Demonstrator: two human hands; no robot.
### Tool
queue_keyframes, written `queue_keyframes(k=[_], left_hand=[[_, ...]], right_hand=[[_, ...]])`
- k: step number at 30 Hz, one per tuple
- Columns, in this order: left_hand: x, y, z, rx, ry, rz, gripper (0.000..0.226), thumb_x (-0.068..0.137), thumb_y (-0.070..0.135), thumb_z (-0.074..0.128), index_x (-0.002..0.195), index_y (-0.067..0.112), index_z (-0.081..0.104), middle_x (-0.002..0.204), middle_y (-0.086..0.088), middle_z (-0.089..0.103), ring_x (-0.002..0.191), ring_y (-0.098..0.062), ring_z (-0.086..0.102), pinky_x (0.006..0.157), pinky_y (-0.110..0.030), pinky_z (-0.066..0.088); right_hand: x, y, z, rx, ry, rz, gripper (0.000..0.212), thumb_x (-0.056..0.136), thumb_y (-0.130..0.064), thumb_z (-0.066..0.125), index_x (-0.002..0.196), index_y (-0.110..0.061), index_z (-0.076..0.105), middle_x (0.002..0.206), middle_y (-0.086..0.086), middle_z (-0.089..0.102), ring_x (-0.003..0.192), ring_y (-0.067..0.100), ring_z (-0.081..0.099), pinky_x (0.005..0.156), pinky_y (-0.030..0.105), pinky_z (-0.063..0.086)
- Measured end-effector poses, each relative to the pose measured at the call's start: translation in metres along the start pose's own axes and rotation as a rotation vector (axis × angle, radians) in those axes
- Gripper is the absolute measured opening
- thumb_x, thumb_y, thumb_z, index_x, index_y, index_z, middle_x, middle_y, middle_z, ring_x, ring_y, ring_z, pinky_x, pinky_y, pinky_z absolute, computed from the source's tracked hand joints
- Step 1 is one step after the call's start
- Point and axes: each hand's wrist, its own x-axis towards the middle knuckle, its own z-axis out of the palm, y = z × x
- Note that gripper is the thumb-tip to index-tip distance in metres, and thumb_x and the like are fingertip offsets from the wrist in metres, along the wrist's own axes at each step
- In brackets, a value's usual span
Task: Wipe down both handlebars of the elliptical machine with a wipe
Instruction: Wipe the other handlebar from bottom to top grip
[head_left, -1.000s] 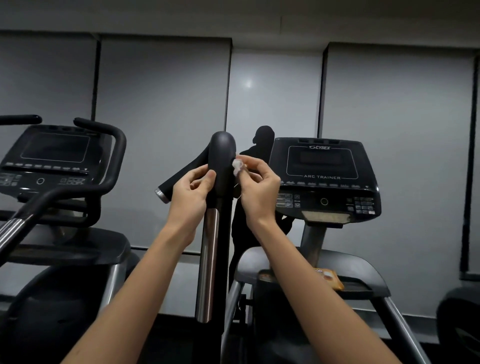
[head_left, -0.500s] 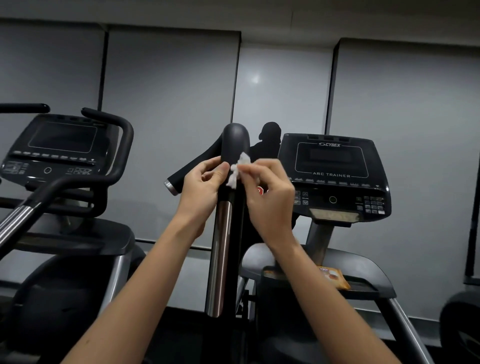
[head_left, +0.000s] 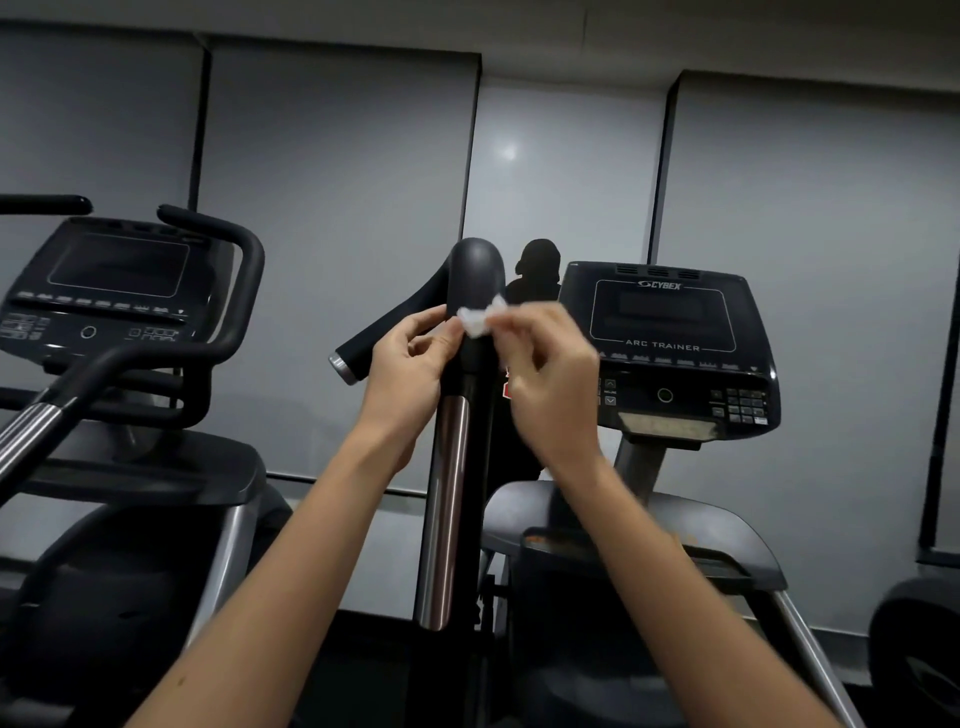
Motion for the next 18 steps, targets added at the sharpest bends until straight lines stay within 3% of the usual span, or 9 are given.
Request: queue_keyframes(k=[6, 10, 18], left_hand=[[-0.002, 0.0, 0.0, -0.009, -0.012, 0.019, 0.017, 0.094, 0.018, 0.053, 0.111, 0.018, 0.054, 0.082, 0.004, 0.064, 0.068, 0.001, 0.063, 0.078, -0.022, 0.052], [-0.001, 0.0, 0.0, -0.032, -0.01, 0.012, 0.013, 0.094, 0.016, 0.053, 0.107, 0.018, 0.056, 0.081, 0.004, 0.064, 0.063, 0.004, 0.063, 0.073, -0.02, 0.052], [0.0, -0.002, 0.0, -0.004, -0.003, 0.02, 0.018, 0.093, 0.019, 0.054, 0.111, 0.017, 0.057, 0.087, 0.003, 0.064, 0.077, -0.001, 0.062, 0.09, -0.032, 0.051]], right_hand=[[-0.011, 0.0, 0.004, -0.029, 0.048, -0.035, 0.012, 0.084, 0.002, 0.061, 0.09, -0.002, 0.071, 0.085, -0.001, 0.054, 0.078, -0.006, 0.05, 0.07, 0.006, 0.039], [0.025, 0.002, 0.013, 0.026, 0.094, 0.024, 0.012, 0.085, -0.002, 0.061, 0.089, -0.005, 0.072, 0.083, -0.003, 0.053, 0.072, 0.002, 0.053, 0.063, 0.013, 0.041], [0.082, 0.029, 0.039, 0.259, 0.189, 0.509, 0.011, 0.083, -0.016, 0.07, 0.089, -0.007, 0.073, 0.088, 0.011, 0.07, 0.07, 0.013, 0.06, 0.069, 0.028, 0.051]])
